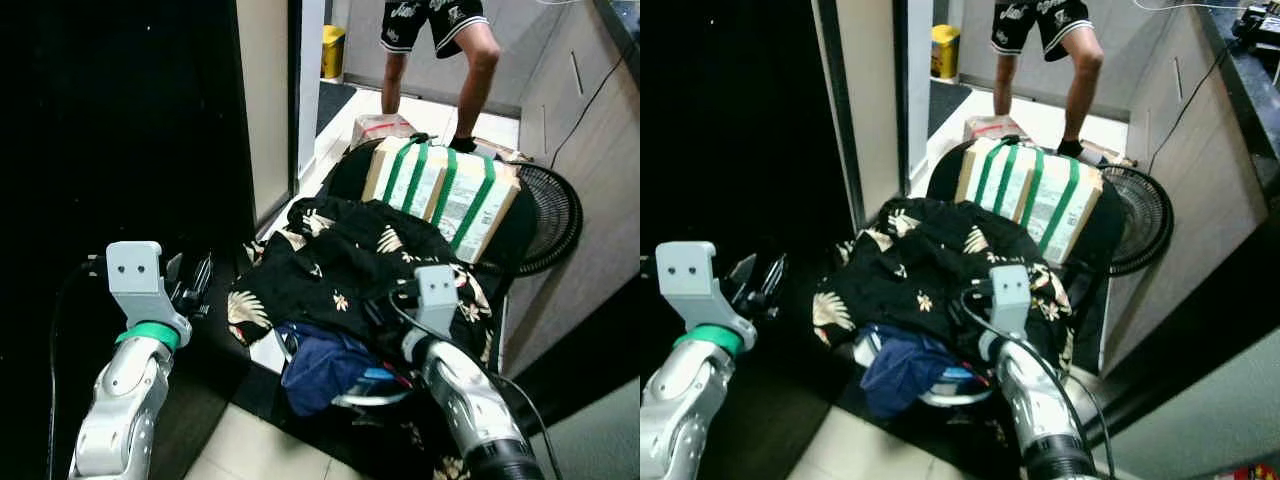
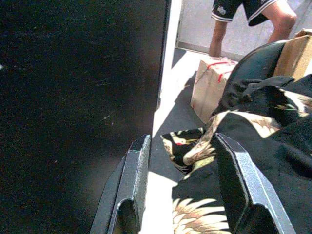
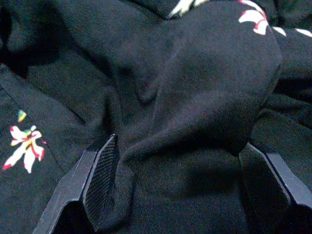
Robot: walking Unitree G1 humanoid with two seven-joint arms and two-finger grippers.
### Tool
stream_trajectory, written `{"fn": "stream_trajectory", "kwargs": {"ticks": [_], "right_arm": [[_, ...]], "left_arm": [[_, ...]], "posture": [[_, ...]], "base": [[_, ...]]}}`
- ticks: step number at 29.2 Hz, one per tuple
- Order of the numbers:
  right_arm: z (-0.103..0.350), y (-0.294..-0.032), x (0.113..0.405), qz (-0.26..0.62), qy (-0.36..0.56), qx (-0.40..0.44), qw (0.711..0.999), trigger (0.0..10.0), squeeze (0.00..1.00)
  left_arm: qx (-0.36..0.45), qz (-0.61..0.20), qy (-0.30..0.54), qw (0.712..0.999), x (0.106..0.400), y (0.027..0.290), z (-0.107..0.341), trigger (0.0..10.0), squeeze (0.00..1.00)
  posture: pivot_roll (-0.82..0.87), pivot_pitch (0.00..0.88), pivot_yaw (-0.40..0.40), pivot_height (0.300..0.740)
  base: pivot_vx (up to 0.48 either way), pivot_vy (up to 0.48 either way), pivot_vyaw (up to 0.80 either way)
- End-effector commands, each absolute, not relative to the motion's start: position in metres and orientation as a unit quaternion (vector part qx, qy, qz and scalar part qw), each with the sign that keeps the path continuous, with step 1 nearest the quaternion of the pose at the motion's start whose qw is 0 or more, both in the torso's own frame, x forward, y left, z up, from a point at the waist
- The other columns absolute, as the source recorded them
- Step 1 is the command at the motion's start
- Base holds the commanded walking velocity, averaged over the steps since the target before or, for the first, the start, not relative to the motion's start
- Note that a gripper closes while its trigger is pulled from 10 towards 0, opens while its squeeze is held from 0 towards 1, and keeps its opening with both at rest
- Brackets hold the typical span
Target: Clothes washing
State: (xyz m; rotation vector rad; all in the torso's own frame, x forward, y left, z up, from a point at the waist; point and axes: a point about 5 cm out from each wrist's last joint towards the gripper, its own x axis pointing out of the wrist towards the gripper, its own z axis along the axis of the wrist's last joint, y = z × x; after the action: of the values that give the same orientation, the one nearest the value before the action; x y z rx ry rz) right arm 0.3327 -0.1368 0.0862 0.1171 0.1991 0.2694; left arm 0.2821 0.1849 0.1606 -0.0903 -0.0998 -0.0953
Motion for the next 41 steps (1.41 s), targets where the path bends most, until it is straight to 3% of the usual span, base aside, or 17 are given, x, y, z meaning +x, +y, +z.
{"fn": "stream_trajectory", "kwargs": {"ticks": [1, 3, 4, 8, 9, 41], "right_arm": [[0.078, -0.132, 0.333, 0.138, 0.113, 0.068, 0.982, 10.0, 0.82], [0.078, -0.132, 0.333, 0.138, 0.113, 0.068, 0.982, 10.0, 0.82], [0.079, -0.129, 0.334, 0.139, 0.109, 0.074, 0.981, 10.0, 0.00], [0.087, -0.121, 0.337, 0.147, 0.079, 0.103, 0.981, 10.0, 0.00], [0.091, -0.118, 0.337, 0.154, 0.063, 0.117, 0.979, 0.2, 0.00], [0.096, -0.112, 0.340, 0.185, 0.033, 0.155, 0.970, 0.0, 0.00]], "left_arm": [[-0.045, -0.051, -0.037, 0.997, 0.278, 0.184, 0.157, 10.0, 0.00], [-0.045, -0.051, -0.037, 0.997, 0.278, 0.184, 0.157, 10.0, 0.00], [-0.044, -0.052, -0.036, 0.997, 0.276, 0.184, 0.157, 10.0, 0.00], [-0.043, -0.050, -0.036, 0.997, 0.273, 0.186, 0.158, 10.0, 0.00], [-0.043, -0.047, -0.038, 0.997, 0.273, 0.187, 0.159, 10.0, 0.00], [-0.047, -0.046, -0.043, 0.997, 0.276, 0.186, 0.162, 10.0, 0.00]], "posture": [[0.14, 0.105, 0.063, 0.740], [0.14, 0.105, 0.063, 0.740], [0.14, 0.105, 0.063, 0.740], [0.15, 0.113, 0.061, 0.740], [0.15, 0.113, 0.059, 0.740], [0.14, 0.086, 0.056, 0.740]], "base": [[0.000, 0.000, 0.00], [0.000, 0.000, 0.00], [0.000, 0.000, 0.00], [0.000, 0.000, 0.00], [0.000, 0.000, 0.00], [0.000, 0.000, 0.00]]}}
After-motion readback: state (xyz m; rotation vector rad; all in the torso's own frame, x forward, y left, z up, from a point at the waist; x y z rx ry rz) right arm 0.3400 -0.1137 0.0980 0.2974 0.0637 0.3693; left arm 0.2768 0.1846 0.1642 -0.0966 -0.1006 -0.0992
